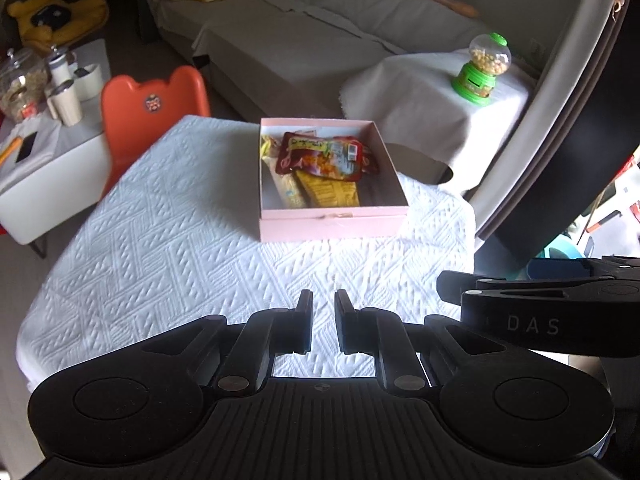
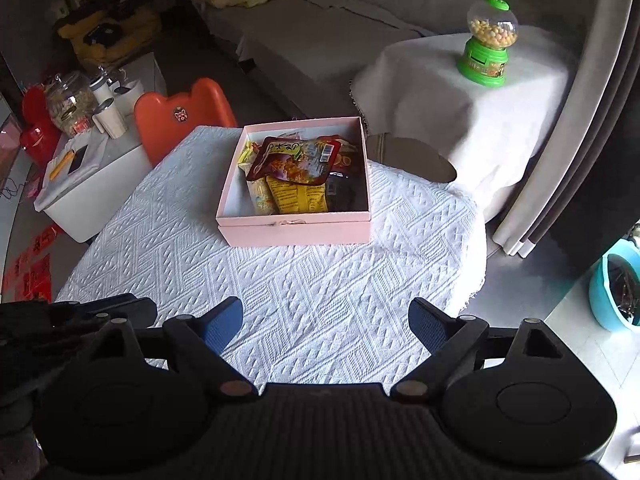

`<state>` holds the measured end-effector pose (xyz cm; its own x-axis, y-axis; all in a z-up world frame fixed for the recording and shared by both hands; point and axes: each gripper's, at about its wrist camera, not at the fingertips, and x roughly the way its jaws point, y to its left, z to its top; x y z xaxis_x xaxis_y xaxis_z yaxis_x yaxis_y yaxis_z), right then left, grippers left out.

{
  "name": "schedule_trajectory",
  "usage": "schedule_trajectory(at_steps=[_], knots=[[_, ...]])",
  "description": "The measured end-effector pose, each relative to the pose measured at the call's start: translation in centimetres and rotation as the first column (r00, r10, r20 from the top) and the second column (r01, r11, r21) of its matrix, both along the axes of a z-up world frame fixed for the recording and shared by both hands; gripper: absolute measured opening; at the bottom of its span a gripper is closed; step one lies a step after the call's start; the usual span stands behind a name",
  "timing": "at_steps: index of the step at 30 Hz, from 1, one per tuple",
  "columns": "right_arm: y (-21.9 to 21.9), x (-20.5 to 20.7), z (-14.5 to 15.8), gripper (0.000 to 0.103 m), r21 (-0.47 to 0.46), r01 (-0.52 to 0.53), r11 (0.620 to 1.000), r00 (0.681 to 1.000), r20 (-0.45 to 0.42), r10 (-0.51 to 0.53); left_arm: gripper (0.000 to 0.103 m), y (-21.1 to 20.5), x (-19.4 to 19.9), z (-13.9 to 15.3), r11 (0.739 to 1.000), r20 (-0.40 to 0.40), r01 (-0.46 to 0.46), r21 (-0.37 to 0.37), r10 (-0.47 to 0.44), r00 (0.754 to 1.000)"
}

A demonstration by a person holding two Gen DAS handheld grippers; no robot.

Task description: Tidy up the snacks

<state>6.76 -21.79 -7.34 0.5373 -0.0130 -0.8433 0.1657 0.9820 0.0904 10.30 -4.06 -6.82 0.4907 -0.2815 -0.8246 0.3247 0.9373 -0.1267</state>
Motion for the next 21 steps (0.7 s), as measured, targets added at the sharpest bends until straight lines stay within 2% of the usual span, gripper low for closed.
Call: schedule_trajectory(at_steps=[21], knots=[[-0.53, -0.6, -0.09, 0.091, 0.009, -0.04, 0.999, 0.999, -0.009, 0.041, 0.015, -0.38, -0.73, -0.05, 1.0, -0.021, -0.025, -0.018, 0.025, 0.999]])
